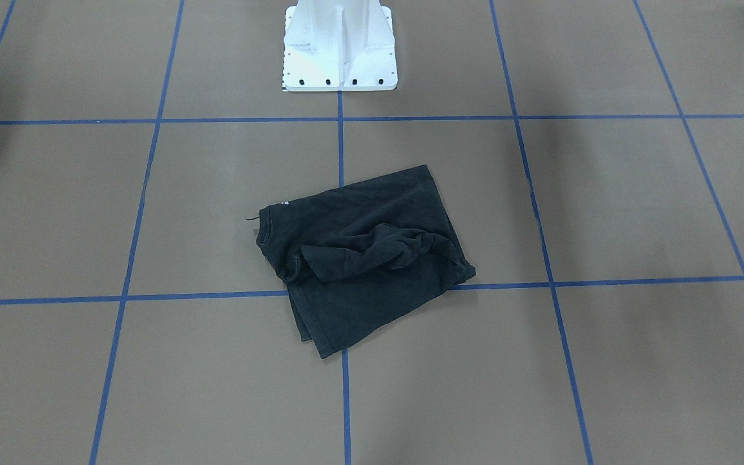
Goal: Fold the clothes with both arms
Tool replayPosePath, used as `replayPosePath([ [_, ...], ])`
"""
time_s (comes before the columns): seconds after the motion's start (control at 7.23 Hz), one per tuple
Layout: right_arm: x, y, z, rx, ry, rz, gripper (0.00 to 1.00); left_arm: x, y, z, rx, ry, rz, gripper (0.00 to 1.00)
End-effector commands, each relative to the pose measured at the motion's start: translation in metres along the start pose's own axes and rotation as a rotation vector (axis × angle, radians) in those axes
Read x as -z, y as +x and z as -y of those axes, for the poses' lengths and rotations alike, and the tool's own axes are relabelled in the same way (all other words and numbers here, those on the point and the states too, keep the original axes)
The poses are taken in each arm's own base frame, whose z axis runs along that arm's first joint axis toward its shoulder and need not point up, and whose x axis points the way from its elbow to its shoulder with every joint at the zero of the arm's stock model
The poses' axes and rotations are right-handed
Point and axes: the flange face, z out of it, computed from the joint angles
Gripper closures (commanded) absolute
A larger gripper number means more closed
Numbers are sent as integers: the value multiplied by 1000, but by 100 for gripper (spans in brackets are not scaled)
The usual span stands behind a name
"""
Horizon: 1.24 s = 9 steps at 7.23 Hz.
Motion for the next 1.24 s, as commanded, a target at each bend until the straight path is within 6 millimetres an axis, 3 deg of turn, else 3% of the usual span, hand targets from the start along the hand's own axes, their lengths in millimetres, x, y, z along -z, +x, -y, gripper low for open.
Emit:
replayPosePath([
  [0.0, 1, 2, -3, -76, 8, -4, 0, 21, -2, 0, 5, 35, 14, 0],
  [0.41, 15, -11, 1, -109, 40, 9, 0, 39, 13, -2, -26, 66, 33, 0],
  [1.11, 12, -13, -5, -118, 37, 35, 0, 37, 14, -4, -27, 64, 31, 0],
])
